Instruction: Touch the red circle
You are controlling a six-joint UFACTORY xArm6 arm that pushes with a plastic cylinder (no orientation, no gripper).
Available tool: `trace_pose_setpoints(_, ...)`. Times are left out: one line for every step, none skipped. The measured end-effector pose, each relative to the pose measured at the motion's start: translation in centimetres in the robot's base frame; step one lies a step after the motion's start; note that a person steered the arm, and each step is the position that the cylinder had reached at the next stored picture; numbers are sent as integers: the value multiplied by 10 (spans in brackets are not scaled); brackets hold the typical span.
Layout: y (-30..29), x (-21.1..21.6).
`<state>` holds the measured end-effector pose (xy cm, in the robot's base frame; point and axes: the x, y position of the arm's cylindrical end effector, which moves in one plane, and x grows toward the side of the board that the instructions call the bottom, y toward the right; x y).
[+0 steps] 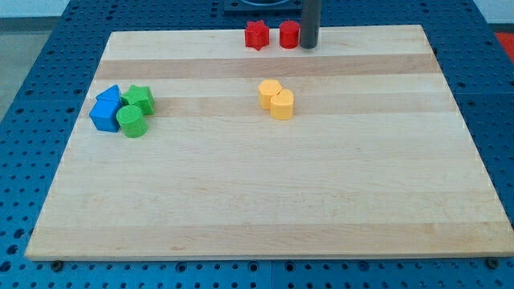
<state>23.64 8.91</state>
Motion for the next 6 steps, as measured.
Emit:
trace_pose_setpoints(48,-6)
trace_pose_setpoints(62,-30)
trace_pose_setpoints(50,-43)
trace_pose_setpoints(32,-43)
trace_pose_setpoints(17,-43)
trace_pose_setpoints(1,-43)
